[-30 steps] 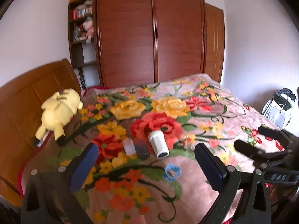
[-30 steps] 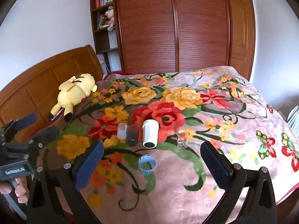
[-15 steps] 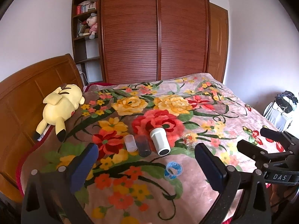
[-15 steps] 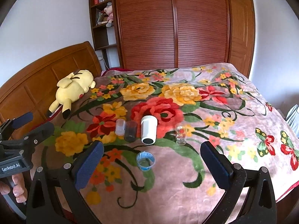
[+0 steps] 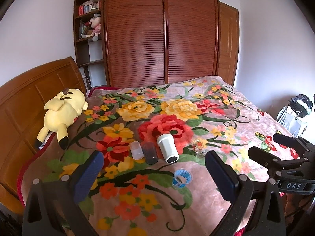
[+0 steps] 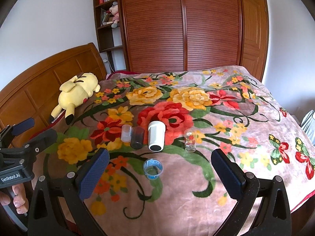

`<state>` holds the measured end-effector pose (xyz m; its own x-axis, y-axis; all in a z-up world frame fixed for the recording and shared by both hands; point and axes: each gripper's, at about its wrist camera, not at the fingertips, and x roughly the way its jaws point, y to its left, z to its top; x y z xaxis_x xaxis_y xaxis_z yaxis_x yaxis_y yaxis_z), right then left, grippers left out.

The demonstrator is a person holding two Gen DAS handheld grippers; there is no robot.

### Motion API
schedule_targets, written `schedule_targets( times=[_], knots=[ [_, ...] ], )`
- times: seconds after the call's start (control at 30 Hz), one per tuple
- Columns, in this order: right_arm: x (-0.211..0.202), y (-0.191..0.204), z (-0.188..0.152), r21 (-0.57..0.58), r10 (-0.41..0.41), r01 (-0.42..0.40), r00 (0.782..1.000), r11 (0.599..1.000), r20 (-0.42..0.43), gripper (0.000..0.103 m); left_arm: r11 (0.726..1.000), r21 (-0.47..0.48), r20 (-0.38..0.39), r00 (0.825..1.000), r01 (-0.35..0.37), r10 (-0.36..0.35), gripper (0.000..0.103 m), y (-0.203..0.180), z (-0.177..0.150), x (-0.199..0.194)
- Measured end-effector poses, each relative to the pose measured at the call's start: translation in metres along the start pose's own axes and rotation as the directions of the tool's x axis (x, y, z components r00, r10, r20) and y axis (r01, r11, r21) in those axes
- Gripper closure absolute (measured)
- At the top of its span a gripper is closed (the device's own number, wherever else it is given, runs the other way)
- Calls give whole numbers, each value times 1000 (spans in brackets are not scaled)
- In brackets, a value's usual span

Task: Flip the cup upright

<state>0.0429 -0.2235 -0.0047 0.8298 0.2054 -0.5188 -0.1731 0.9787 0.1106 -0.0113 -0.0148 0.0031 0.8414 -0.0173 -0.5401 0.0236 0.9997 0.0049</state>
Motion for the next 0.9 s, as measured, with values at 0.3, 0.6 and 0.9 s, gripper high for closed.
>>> schedule_targets(
  times=[0.3, 0.6, 0.9],
  knots=[
    [0, 0, 0, 1, -1, 1, 1000, 1000, 2, 0, 1000, 2, -1, 1000, 0, 0, 0, -2, -2, -1],
    [-1, -2, -1, 3, -2, 2, 1000, 1000, 6, 0, 1000, 7, 6, 1000, -3, 3, 0, -6, -3, -1],
    [0, -4, -1, 1, 2, -2, 1000, 1000, 5, 0, 1000, 7, 7, 1000, -3, 3, 0, -6, -3, -1]
  ],
)
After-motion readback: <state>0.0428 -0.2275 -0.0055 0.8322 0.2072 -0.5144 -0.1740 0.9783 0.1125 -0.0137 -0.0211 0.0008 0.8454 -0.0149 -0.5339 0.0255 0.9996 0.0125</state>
